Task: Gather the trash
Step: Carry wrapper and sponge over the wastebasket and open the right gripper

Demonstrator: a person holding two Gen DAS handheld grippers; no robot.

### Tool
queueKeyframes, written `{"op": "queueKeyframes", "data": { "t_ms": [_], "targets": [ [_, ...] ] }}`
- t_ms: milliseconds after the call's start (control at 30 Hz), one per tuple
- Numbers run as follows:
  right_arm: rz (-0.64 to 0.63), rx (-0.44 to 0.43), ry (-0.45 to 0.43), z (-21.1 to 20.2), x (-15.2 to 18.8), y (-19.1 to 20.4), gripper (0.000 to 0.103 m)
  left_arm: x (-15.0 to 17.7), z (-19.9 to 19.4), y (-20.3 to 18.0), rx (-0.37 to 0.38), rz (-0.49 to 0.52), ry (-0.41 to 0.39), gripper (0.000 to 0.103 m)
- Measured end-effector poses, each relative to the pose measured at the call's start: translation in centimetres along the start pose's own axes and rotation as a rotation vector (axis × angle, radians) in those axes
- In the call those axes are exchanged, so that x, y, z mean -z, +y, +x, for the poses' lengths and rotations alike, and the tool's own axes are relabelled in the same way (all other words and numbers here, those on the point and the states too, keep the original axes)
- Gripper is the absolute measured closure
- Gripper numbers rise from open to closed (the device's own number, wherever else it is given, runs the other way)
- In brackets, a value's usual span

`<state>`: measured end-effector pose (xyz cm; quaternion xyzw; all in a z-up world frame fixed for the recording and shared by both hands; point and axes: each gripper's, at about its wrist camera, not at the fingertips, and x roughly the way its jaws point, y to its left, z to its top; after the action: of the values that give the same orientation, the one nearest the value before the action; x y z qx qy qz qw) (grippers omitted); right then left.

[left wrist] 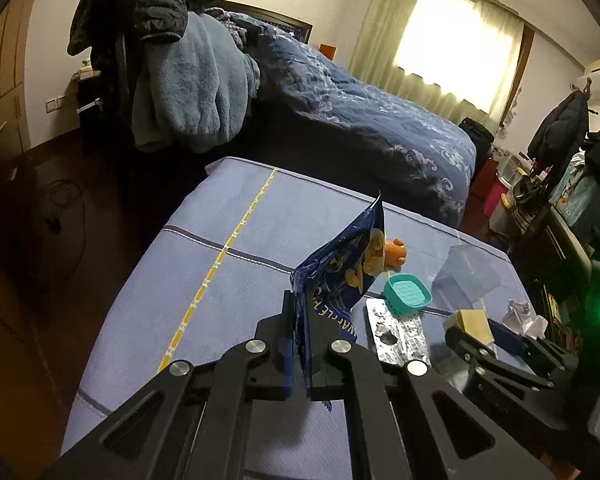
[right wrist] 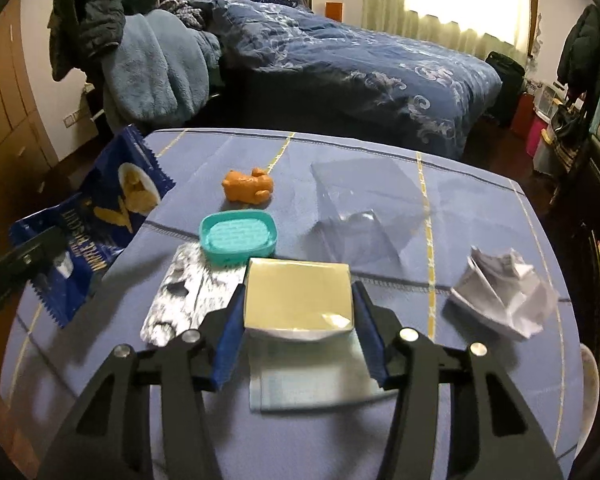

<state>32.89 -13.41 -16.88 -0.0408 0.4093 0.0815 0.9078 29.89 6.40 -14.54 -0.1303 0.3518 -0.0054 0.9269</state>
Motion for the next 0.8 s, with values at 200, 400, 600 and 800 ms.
{"op": "queueKeyframes", "data": {
  "t_ms": [200, 400, 600, 800],
  "targets": [
    [0.015, -0.032, -0.016, -3.1, 2.2, -0.8, 0.051, 0.8, -2.0, -1.4, 0.013, 0.018, -0.012, 0.099],
    [0.066, -0.05, -0.045, -6.1, 4.6, -3.1, 0.051, 1.7, -4.4, -4.4, 0.062, 0.068, -0.029, 0.099],
    [0.143, -0.049, -0.068, -8.7, 6.7, -6.5, 0.051, 2.6, -5.7, -9.0, 0.142, 0.149, -0.028, 0.099],
    [0.192, -0.023, -0.067, -9.9, 9.0, -9.5, 0.051, 4.3, -4.9, -14.2, 0.201, 0.235, 0.003, 0.099]
  ]
}}
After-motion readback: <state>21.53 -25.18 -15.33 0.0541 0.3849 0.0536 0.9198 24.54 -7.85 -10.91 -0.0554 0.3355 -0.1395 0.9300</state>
